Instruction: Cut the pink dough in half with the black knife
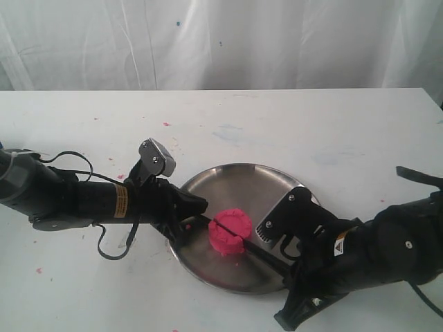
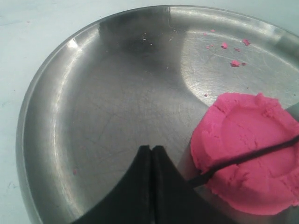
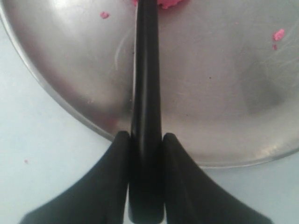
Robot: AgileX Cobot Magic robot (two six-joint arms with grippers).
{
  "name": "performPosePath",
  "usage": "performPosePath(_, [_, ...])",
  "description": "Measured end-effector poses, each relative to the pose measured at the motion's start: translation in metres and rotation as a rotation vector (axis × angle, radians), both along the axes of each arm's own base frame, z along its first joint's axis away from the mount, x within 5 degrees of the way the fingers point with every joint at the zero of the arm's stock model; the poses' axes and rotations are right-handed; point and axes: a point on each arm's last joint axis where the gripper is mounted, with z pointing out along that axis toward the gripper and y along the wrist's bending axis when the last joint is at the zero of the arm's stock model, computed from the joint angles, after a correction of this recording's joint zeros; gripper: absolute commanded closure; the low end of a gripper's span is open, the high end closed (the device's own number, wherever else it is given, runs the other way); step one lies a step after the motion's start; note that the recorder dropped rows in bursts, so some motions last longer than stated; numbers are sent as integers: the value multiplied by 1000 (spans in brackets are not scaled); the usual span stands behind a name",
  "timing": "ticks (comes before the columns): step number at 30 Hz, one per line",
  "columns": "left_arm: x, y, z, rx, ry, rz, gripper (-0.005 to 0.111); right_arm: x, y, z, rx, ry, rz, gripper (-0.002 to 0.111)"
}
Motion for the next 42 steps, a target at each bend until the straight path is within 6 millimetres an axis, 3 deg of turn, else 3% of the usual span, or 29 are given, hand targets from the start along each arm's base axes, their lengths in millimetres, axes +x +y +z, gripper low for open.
performPosePath(36, [1, 0, 1, 0, -14, 5, 107, 3, 4, -2, -10, 47, -4, 108])
performPosePath(42, [4, -3, 12, -146, -79, 21, 107, 5, 5, -2, 2, 44, -22, 108])
